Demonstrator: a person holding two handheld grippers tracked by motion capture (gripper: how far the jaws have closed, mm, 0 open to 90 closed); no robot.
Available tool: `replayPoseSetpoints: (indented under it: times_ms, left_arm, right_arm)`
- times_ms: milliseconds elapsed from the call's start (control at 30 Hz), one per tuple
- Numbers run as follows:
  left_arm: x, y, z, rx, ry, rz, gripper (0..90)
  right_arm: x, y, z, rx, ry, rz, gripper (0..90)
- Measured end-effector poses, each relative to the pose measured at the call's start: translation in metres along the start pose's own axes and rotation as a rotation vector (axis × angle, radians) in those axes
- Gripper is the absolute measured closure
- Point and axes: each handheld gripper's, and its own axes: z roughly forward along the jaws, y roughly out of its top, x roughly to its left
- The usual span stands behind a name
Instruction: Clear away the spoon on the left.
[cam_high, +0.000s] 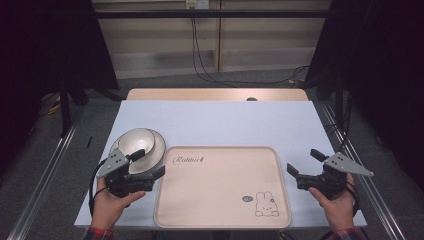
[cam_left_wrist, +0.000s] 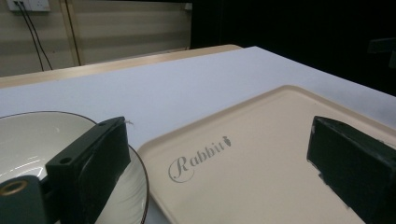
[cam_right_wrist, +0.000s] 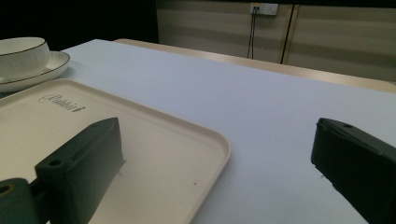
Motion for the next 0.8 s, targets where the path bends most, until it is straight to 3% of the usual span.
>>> replayPoseSetpoints:
  times_ms: [233,800]
  left_arm:
    - [0.002,-0.002,-0.006,0.010,0.042,0.006,5.7]
    - [0.016,-0.006,-0.018,0.007,0.151,-0.032,6.4]
  right_arm:
    - [0.002,0.000,0.003,0.001,0.012,-0.017,1.9]
    - [0.002,0.001,0.013,0.007,0.029,-0.011,2.0]
